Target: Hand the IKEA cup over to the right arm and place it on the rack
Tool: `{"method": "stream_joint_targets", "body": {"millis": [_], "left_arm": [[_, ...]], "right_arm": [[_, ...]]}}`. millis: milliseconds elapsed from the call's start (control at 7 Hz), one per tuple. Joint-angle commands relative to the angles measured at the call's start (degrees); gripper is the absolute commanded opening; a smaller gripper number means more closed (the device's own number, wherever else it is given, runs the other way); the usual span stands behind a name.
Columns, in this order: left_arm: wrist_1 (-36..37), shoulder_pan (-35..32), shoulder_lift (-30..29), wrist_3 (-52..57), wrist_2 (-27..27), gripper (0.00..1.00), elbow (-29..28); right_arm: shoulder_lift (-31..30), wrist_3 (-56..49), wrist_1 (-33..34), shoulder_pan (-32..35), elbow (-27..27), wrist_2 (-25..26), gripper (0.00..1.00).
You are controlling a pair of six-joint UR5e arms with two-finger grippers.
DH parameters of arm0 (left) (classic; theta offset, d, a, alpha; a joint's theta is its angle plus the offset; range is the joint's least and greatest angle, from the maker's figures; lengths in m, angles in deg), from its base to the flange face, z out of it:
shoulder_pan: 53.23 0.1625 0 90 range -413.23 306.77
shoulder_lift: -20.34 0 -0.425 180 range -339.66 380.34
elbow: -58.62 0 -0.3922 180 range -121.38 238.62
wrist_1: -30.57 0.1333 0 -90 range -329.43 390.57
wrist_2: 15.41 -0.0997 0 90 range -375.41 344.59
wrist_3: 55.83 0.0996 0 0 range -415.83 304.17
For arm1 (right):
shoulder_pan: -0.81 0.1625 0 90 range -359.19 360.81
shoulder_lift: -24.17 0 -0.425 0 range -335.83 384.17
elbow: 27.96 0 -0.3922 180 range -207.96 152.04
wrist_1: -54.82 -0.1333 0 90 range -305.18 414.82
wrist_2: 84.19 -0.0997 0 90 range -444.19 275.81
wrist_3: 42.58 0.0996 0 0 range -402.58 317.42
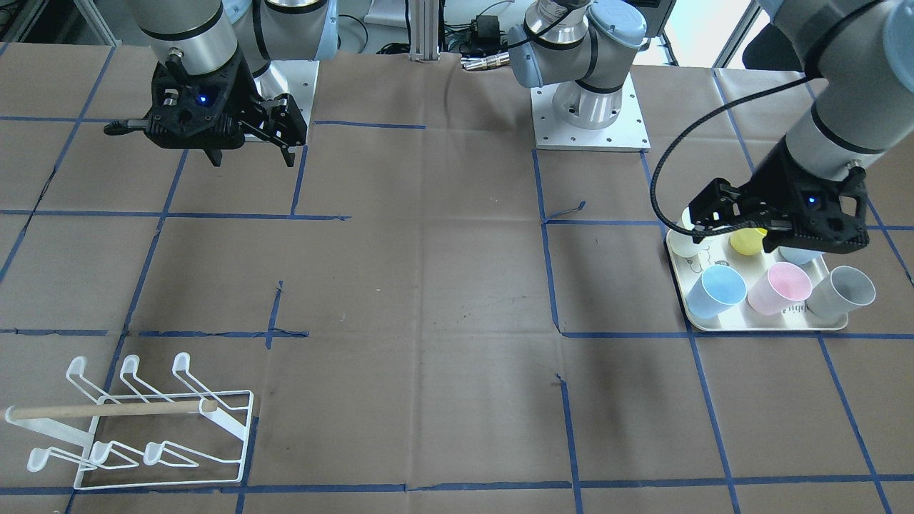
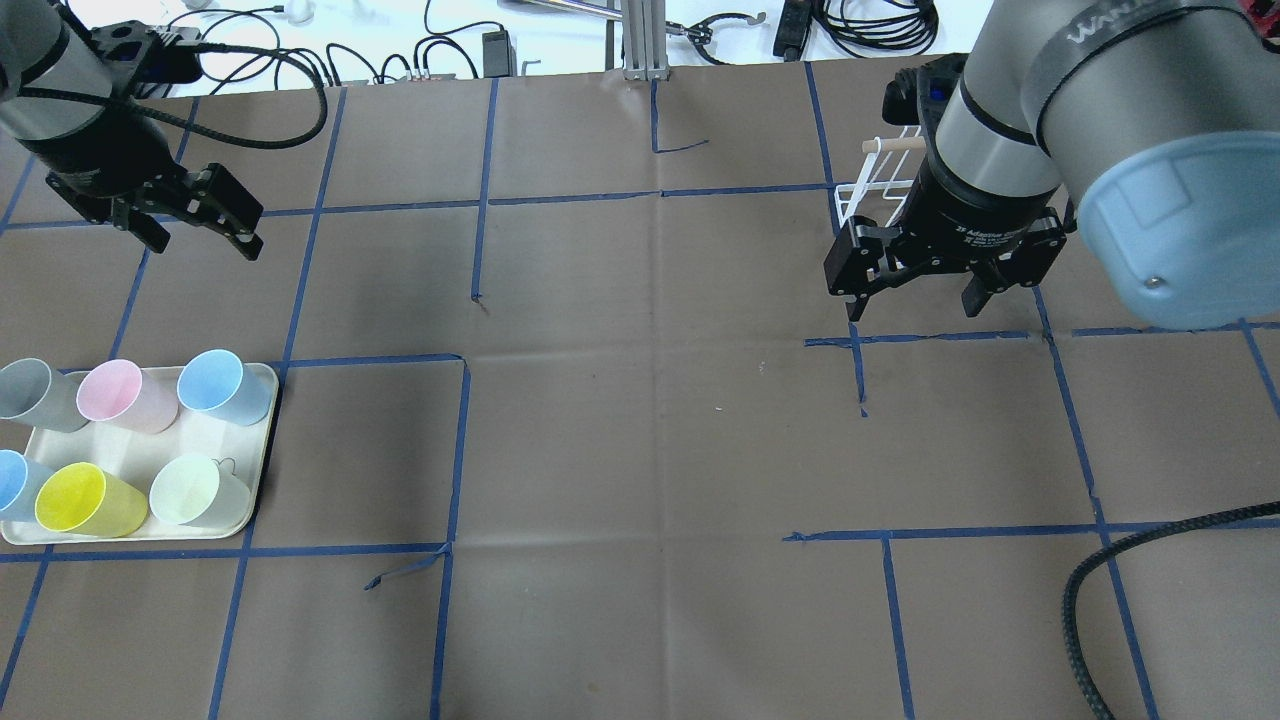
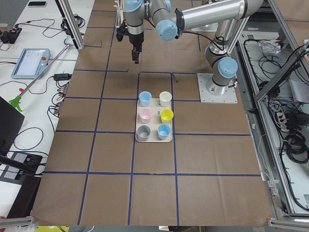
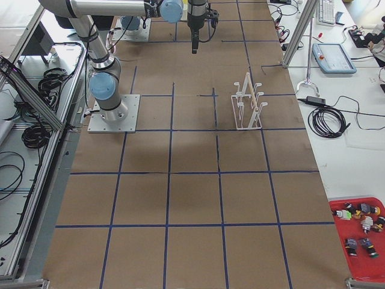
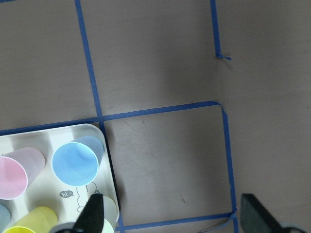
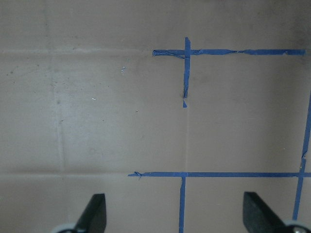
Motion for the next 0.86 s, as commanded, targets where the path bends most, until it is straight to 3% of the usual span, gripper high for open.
{"method": "stream_joint_targets", "body": {"millis": [0, 286, 714], "left_arm": [[5.7, 5.2, -1.4, 4.9, -0.4, 1.0, 3.1], [9.4, 5.5, -1.8, 4.1, 0.2, 1.0, 7.2], [25.8, 5.6, -2.5, 2.9, 0.2, 1.0, 20.0]], "right_arm": [[0.0, 0.1, 0.0, 0.0, 0.1, 0.0, 1.0], [0.1, 0.0, 0.1, 0.0, 0.1, 0.0, 1.0], [0.1, 0.0, 0.1, 0.0, 0.1, -0.1, 1.0]]}}
